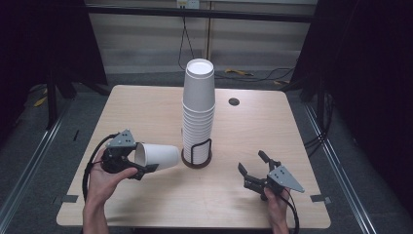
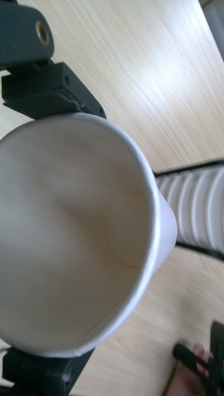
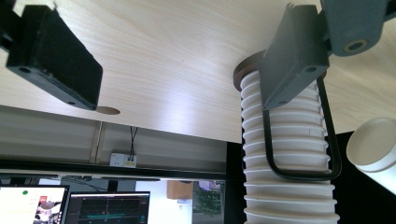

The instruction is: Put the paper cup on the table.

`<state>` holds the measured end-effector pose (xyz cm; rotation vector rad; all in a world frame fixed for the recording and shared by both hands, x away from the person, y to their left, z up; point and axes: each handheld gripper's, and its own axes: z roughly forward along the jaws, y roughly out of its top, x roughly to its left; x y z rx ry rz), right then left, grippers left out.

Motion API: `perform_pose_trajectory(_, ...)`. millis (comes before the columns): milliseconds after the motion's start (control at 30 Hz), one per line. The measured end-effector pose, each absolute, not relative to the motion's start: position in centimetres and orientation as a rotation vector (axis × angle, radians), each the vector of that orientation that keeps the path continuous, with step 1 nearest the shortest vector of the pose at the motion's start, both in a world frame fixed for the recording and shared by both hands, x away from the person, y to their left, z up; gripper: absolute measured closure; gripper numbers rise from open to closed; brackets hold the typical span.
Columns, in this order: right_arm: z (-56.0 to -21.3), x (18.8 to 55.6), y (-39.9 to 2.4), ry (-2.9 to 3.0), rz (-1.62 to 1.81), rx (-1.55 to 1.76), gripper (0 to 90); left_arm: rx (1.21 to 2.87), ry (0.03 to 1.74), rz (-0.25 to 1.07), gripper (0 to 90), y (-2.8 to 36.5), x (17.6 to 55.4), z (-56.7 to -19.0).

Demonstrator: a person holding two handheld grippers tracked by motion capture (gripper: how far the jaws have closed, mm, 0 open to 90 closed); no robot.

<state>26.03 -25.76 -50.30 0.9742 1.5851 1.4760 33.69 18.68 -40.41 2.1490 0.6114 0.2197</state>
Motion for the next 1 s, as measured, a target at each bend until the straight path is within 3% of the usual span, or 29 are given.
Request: perform_pose_trajectory(1000, -50.4, 25.9, -26.1, 1.557, 1.518, 0.967, 13.8, 2.535, 0.734, 0.226, 10.4, 17.1, 39.6, -40.5)
